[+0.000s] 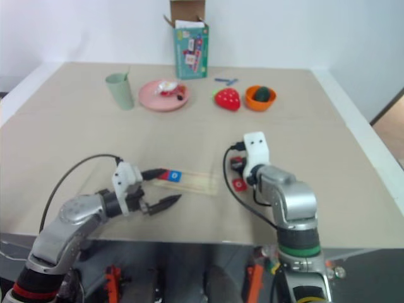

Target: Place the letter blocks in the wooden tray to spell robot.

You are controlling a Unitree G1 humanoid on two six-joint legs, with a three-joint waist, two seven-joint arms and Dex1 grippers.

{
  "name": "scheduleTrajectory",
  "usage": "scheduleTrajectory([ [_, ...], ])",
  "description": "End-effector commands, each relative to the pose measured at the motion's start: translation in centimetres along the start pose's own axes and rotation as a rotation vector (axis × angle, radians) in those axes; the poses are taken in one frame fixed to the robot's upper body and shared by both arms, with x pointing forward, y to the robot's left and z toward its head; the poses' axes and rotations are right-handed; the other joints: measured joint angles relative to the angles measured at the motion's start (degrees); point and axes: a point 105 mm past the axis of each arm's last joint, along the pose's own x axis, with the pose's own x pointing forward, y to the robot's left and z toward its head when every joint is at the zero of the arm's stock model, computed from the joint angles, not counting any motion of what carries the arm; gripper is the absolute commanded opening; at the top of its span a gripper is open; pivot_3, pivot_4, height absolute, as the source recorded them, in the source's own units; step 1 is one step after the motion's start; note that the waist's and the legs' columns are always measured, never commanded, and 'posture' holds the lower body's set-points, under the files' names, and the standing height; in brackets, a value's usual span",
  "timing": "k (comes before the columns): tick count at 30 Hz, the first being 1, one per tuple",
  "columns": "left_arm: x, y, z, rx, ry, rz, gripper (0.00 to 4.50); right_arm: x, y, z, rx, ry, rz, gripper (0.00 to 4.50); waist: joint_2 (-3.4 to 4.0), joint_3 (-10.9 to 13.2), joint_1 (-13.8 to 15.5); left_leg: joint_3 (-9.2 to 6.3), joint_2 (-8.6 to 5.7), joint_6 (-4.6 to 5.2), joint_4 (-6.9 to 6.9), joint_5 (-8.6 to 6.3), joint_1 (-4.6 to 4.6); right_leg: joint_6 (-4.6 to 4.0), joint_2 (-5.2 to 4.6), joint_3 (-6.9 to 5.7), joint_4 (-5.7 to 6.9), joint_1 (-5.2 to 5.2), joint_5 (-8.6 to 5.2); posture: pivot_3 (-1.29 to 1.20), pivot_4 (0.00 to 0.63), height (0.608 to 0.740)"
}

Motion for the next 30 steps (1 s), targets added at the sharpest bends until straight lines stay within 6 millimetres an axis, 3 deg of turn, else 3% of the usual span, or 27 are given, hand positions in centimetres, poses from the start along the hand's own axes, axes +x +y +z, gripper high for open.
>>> scheduleTrajectory([
  [1, 0.0, -0.3, 0.8, 0.031, -0.022, -0.009, 4.50, -0.8, -0.1, 0.4, 0.029, -0.024, -0.041, 1.17, 0.00, 0.00, -0.01, 0.01, 0.00, 0.00, 0.00, 0.00, 0.00, 0.00, 0.00, 0.01, 0.00, 0.00, 0.00, 0.00, 0.150, 0.740],
  [12, 0.2, -0.3, 1.0, 0.044, -0.035, -0.016, 4.50, -0.3, -0.9, -0.4, 0.119, -0.020, -0.104, 1.17, 0.00, 0.00, -0.12, 0.03, -0.01, 0.00, 0.03, 0.00, 0.01, -0.25, -0.01, 0.04, -0.01, 0.02, -0.13, 0.00, 0.150, 0.740],
  [14, 0.2, -0.3, 1.0, 0.044, -0.035, -0.016, 4.50, -0.3, -0.9, -0.3, 0.121, -0.025, -0.106, 2.19, 0.00, 0.00, -0.15, 0.03, -0.01, 0.00, 0.03, 0.00, 0.01, -0.25, -0.01, 0.03, -0.01, 0.01, -0.13, 0.00, 0.150, 0.740],
  [21, 0.1, -0.4, 0.9, 0.047, -0.025, -0.019, 4.50, -1.6, -0.7, 2.0, 0.068, -0.089, -0.062, 4.47, 0.01, 0.00, -0.37, 0.02, -0.01, 0.00, 0.02, 0.00, -0.01, -0.25, -0.01, 0.03, 0.00, -0.01, -0.13, 0.00, 0.150, 0.740],
  [26, 0.1, -0.3, 0.8, 0.058, -0.017, -0.028, 4.50, -2.8, -1.8, 5.2, -0.096, -0.131, 0.113, 4.47, 0.10, 0.07, -0.45, 0.08, -0.07, 0.01, 0.03, 0.01, -0.07, -0.25, -0.08, 0.07, -0.07, -0.06, -0.13, 0.00, 0.150, 0.740],
  [30, 0.4, -0.3, 0.8, 0.066, -0.023, -0.039, 4.50, -2.2, -2.3, 6.4, -0.263, -0.157, 0.324, 4.47, 0.08, 0.06, -0.61, 0.05, -0.01, 0.02, -0.01, 0.00, 0.03, -0.28, -0.03, -0.02, -0.33, 0.17, -0.11, 0.00, 0.150, 0.740],
])
